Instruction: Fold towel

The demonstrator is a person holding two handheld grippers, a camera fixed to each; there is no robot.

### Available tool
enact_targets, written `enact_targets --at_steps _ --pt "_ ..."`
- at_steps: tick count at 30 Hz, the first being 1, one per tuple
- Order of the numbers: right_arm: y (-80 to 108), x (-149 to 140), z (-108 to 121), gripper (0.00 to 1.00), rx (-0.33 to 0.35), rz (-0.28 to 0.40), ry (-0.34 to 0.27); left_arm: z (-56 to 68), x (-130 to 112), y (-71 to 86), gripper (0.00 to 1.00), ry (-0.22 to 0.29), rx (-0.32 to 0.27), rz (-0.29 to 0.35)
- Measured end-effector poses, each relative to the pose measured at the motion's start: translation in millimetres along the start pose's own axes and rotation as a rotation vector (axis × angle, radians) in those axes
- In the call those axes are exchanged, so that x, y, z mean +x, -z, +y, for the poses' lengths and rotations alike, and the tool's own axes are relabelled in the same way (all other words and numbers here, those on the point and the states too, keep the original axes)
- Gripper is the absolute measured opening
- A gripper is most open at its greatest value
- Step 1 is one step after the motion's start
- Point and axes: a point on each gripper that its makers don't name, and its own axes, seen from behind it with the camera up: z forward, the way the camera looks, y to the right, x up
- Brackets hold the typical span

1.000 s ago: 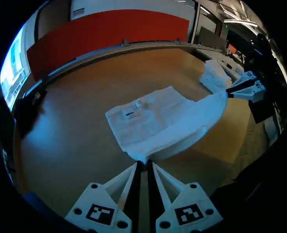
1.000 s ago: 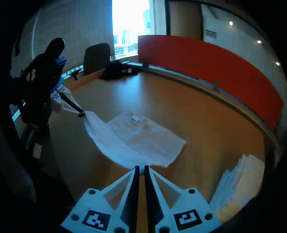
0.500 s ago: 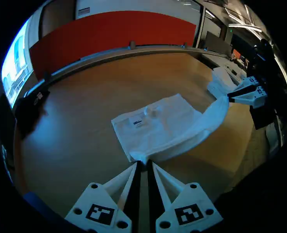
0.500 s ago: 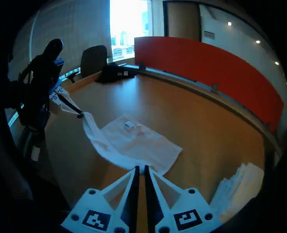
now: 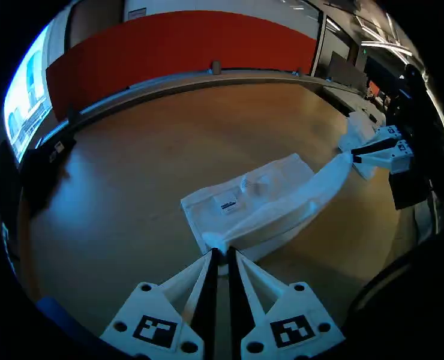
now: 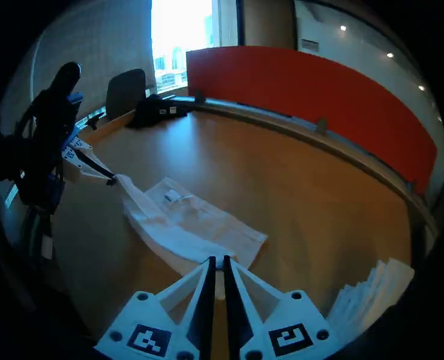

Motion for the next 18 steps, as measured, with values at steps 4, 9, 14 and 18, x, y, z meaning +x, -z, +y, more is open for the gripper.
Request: enact_targets --at_steps 4,9,14,18 --pt "-12.0 -2.7 4.5 0.09 -0.004 -0.015 -0.009 -4.2 1.0 -11.2 0.12 0.016 0.002 -0.006" --pt "-18.8 -6.1 6.4 0.09 0.0 -0.028 -0.008 -6.4 1.3 -19.1 0.12 0.028 -0.002 -0.008" --pt "-25.0 -7.2 10.1 0.09 0.0 -0.04 -0.007 -9.6 1.4 -26.8 0.12 0.032 0.0 -0.013" --pt "-33.3 -9.1 15.4 0.09 -0.004 -0.05 -0.008 -13.3 2.5 -35.5 0.12 0.036 0.002 -0.017"
